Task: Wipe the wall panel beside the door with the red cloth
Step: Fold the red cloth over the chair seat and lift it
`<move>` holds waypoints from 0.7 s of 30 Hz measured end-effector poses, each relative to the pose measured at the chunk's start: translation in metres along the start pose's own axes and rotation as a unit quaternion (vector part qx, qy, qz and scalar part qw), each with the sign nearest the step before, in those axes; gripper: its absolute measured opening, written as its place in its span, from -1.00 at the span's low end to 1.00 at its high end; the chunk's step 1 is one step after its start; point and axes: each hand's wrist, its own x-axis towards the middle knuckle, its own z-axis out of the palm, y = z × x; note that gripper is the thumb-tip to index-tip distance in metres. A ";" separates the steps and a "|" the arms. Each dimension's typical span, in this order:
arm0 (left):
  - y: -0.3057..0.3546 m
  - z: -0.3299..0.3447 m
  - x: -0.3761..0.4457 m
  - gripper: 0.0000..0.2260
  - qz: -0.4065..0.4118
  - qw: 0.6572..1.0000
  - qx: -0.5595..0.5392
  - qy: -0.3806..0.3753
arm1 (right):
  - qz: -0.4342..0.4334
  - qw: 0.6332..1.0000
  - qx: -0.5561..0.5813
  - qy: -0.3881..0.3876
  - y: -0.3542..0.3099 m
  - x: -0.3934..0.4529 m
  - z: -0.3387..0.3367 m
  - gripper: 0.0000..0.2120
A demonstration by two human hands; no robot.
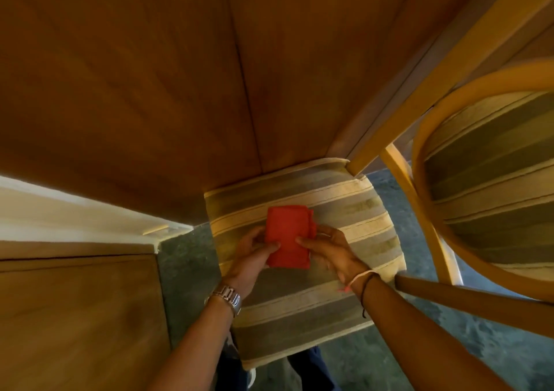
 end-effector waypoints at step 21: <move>0.330 -0.054 -0.263 -0.58 0.476 0.876 -0.029 -0.070 | -0.444 0.879 0.006 -0.175 -0.332 -0.281 0.096 -0.54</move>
